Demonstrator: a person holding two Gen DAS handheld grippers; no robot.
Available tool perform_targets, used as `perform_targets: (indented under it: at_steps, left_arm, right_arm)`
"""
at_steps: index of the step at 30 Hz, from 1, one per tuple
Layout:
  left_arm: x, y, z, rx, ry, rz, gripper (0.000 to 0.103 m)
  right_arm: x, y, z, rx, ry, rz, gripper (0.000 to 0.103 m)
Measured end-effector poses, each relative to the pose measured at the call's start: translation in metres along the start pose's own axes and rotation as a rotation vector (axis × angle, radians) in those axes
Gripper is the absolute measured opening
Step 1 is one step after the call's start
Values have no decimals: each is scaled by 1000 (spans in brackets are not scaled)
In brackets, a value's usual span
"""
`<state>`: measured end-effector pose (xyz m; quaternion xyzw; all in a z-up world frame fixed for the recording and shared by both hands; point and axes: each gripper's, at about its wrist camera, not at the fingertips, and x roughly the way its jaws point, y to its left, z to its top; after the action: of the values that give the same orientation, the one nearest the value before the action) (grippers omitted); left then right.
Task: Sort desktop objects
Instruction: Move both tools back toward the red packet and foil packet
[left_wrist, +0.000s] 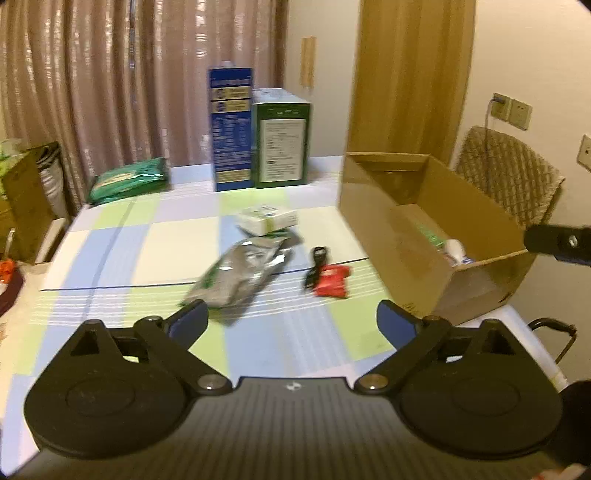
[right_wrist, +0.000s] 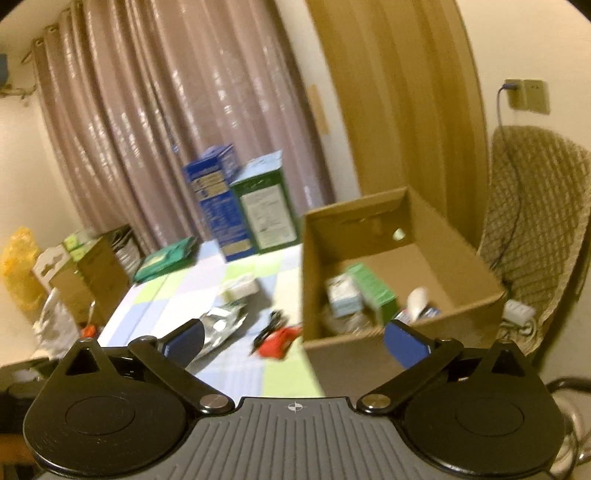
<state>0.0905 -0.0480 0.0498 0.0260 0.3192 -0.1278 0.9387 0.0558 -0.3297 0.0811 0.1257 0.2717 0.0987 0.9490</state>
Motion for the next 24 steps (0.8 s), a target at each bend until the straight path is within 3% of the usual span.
perform_targets:
  at_steps: [10, 24]
  left_arm:
    - [-38, 45, -13, -14, -13, 56, 102]
    - [-42, 65, -20, -33, -8, 45, 102]
  right_arm:
    - [5, 42, -34, -49, 98, 34, 101]
    - [13, 67, -47, -105, 124, 57, 101]
